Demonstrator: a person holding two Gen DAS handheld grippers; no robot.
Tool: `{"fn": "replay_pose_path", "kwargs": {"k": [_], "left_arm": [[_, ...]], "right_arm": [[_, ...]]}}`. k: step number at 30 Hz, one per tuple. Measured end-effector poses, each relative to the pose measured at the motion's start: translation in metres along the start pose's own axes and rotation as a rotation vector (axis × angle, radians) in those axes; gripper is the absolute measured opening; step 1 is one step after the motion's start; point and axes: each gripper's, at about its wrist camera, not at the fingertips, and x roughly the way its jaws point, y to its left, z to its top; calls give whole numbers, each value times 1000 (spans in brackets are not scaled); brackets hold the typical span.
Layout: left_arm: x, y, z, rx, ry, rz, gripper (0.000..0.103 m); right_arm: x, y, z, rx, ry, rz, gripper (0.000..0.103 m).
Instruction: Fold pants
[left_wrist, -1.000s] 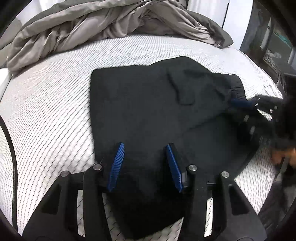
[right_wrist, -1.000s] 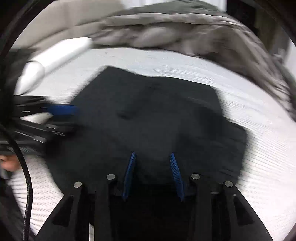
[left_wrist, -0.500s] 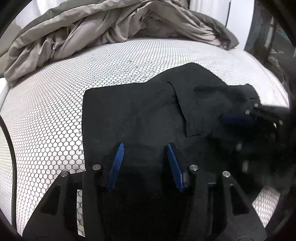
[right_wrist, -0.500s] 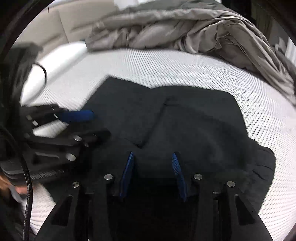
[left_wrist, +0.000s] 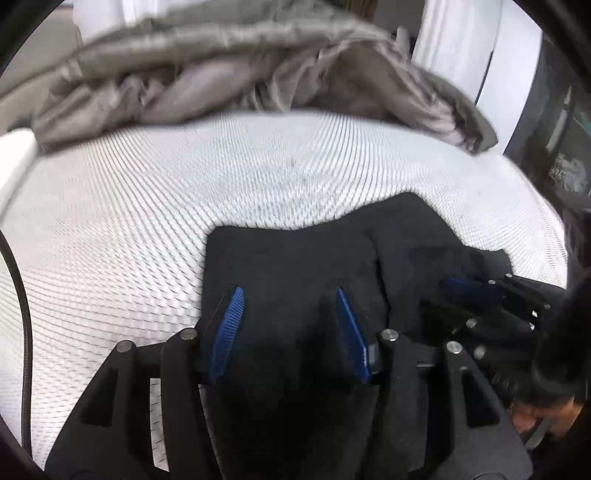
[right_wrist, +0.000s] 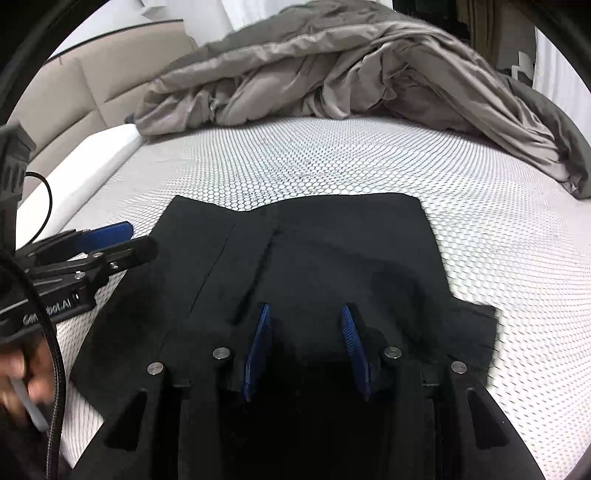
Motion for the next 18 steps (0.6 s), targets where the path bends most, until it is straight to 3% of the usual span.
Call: {"fn": "replay_pose_path", "kwargs": {"k": [1, 3, 7, 9, 12, 16, 18], "left_arm": [[12, -2, -4, 4, 41, 20, 49], [21, 4, -7, -5, 49, 7, 52], [-5, 17, -14, -31, 43, 33, 51], [-27, 15, -25, -22, 20, 79, 51], [-65, -3, -56, 27, -46, 48, 52], [-67, -28, -79, 99, -20, -35, 52], [-57, -35, -92, 124, 27, -7, 52]], "right_arm": [[10, 3, 3, -9, 24, 2, 41], [20, 9, 3, -58, 56, -34, 41], [10, -15, -9, -90, 65, -194, 37], [-4, -26, -17, -83, 43, -140, 36], [-31, -16, -29, -100, -17, -68, 42], [-43, 19, -47, -194, -14, 105, 45], [-31, 30, -55, -235, 29, 80, 45]]}}
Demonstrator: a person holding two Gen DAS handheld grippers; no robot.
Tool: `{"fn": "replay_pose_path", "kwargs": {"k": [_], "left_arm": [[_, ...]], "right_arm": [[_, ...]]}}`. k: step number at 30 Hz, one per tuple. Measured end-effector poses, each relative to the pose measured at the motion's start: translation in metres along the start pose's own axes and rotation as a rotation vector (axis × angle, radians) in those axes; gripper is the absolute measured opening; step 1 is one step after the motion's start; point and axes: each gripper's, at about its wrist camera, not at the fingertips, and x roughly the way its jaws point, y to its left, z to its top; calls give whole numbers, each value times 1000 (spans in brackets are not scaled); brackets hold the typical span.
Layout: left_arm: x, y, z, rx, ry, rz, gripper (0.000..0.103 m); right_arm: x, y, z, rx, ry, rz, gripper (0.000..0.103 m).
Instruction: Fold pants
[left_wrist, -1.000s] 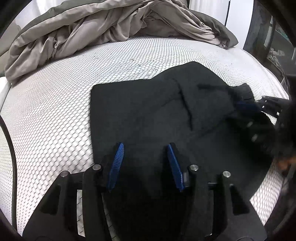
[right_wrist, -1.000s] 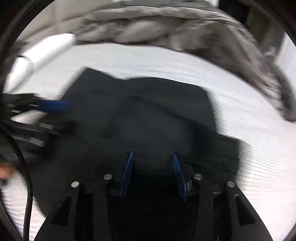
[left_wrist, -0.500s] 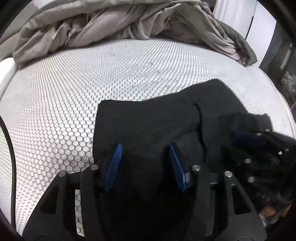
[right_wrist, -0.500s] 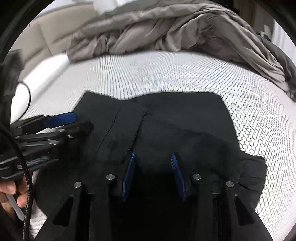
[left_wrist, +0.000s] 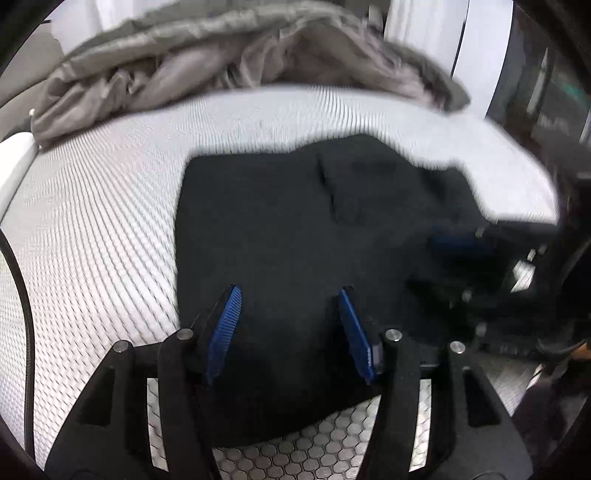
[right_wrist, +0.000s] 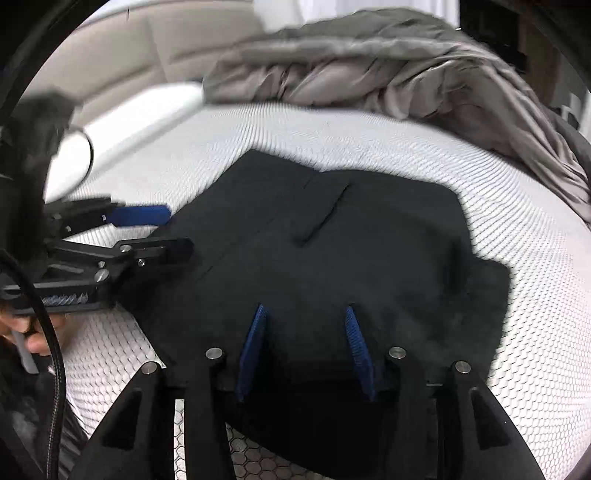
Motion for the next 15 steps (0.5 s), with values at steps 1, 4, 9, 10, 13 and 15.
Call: {"fn": "replay_pose_path", "kwargs": {"k": [1, 4, 9, 10, 13, 15], "left_arm": [[3, -2, -4, 15, -3, 9, 54], [0, -1, -8, 38, -13, 12, 60], [-12, 6, -12, 15, -15, 18, 60], [-16, 9, -14, 10, -15, 21, 61], [-23, 28, -15, -45, -15, 37, 66], [-16, 47, -8, -102, 1, 52, 66]], "right_arm": [[7, 2, -3, -21, 25, -37, 45], [7, -4, -12, -67, 46, -136, 48], [-32, -31, -24, 5, -25, -88, 54], [-39, -33, -24, 22, -43, -89, 58], [-52, -67, -26, 157, -97, -85, 66], [-41, -93, -27, 255, -74, -84, 66]]}}
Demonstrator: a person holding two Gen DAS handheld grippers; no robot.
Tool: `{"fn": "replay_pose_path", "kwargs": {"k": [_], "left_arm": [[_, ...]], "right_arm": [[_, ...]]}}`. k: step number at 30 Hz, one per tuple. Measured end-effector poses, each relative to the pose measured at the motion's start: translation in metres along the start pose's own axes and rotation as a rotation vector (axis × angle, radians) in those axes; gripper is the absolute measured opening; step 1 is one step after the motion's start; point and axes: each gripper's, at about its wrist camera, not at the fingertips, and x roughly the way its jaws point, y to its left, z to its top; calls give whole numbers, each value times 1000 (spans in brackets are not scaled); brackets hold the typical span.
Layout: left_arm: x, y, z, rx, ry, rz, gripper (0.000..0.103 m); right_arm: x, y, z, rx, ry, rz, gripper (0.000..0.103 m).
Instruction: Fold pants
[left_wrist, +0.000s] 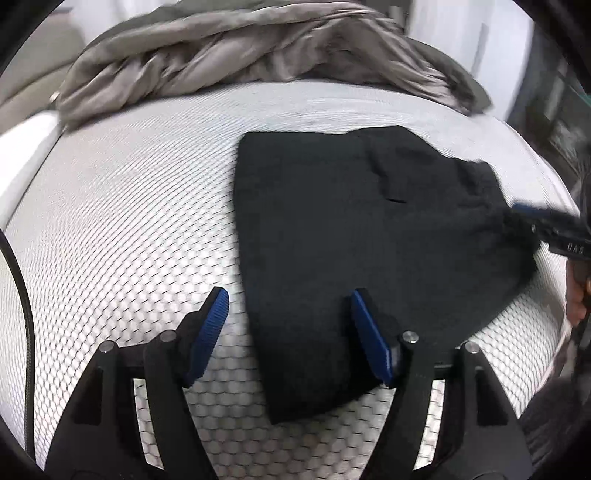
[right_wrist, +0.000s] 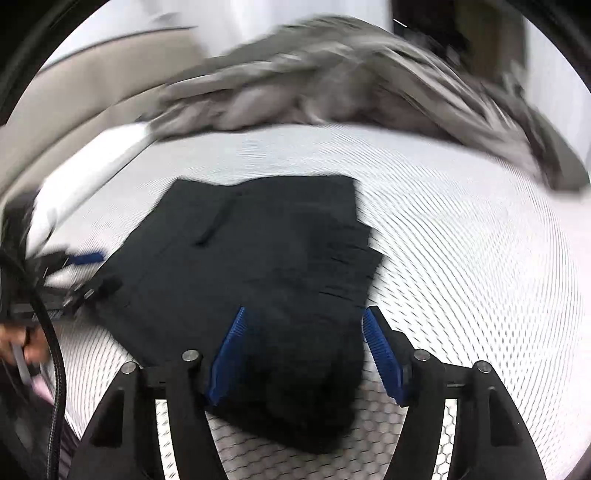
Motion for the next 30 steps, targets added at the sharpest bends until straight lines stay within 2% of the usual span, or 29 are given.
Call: {"fn": "replay_pose_path", "kwargs": {"k": [2, 3, 4, 5, 6, 7, 9, 11, 13, 16, 18, 19, 21, 22, 23, 25, 26, 27, 30], "left_arm": [[3, 17, -1, -83, 18, -17, 66], [5, 23, -1, -117, 30, -48, 66], [6, 26, 0, -128, 36, -75, 57], [7, 26, 1, -125, 36, -103, 37], [8, 25, 3, -120, 39, -132, 31], [9, 23, 6, -114, 38, -127, 31], [13, 24, 18, -107, 22, -81, 31], [15, 27, 23, -123, 16, -51, 31], [14, 28, 24, -127, 15, -49, 31], [3, 25, 26, -95, -11, -8, 31], [-15, 19, 24, -68, -58, 29, 32], [-23, 17, 23, -66, -74, 40, 37], [-42, 15, 20, -70, -120, 62, 55], [-54, 11, 15, -71, -150, 69, 71], [-66, 7, 12, -70, -178, 75, 82], [-89, -1, 0, -69, -254, 98, 89], [-98, -5, -4, -73, -278, 105, 96], [-105, -7, -9, -81, -302, 105, 102], [-126, -16, -28, -98, -378, 96, 102]], "right_arm": [[20, -22, 0, 99, 65, 18, 66], [33, -31, 1, 147, 105, 63, 64], [40, -38, -2, 201, 121, 126, 60], [46, -42, -3, 243, 126, 191, 47], [48, -43, -2, 260, 129, 221, 40], [48, -42, 0, 267, 118, 238, 37], [47, -37, 0, 281, 99, 260, 32], [54, -32, 2, 307, 101, 277, 32], [59, -25, 9, 275, 100, 256, 32], [54, -15, 13, 227, 103, 214, 43], [40, -14, 14, 185, 67, 155, 50], [30, -14, 12, 168, 43, 131, 53], [8, -10, 14, 128, -25, 103, 78], [-2, -7, 15, 115, -53, 94, 83], [-14, -4, 15, 101, -92, 85, 89], [-34, 2, 13, 94, -154, 74, 96], [-41, 4, 11, 96, -169, 77, 103], [-47, 6, 8, 99, -177, 78, 103], [-64, 12, -5, 92, -213, 100, 103]]}}
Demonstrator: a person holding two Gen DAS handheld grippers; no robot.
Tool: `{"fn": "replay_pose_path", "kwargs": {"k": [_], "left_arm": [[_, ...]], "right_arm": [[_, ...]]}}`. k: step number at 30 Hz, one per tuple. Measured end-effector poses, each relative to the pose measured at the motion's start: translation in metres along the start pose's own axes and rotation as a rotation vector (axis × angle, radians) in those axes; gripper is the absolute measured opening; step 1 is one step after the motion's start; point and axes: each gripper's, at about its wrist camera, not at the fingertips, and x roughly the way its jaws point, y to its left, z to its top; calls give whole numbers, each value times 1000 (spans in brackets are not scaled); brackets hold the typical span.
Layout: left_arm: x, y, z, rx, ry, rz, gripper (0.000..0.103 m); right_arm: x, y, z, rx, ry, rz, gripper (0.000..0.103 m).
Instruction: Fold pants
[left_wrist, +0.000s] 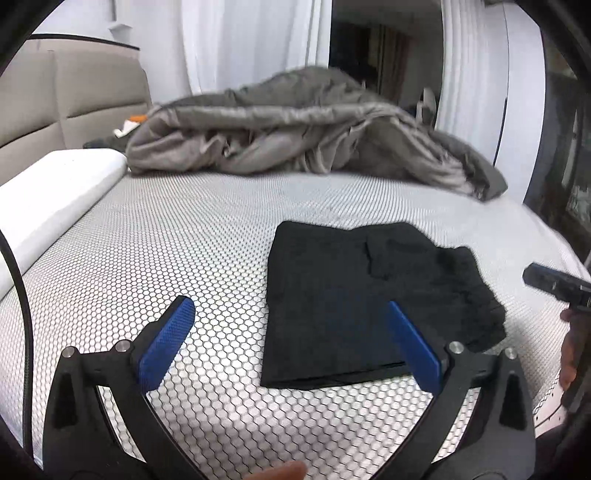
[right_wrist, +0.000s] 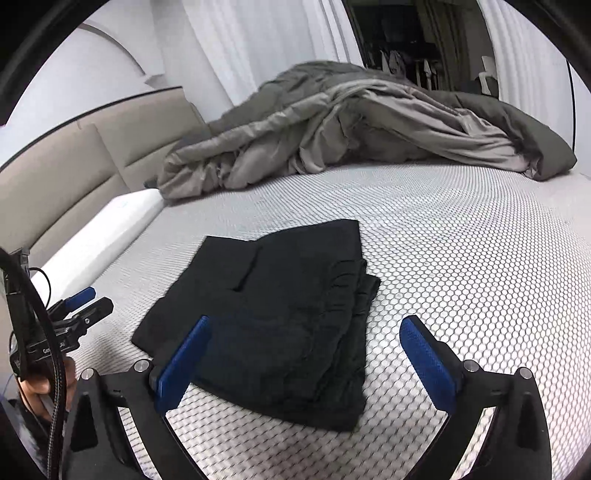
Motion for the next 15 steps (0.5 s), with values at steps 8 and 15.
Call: {"fn": "replay_pose_path", "kwargs": {"k": [8, 15], "left_arm": [[-19, -16, -18, 57, -62, -47, 102], [5, -19, -23, 46, -16, -63, 102]], "right_arm": [[-23, 20, -22, -109, -132, 18, 103], [-29, 25, -27, -98, -189, 35, 103]]}}
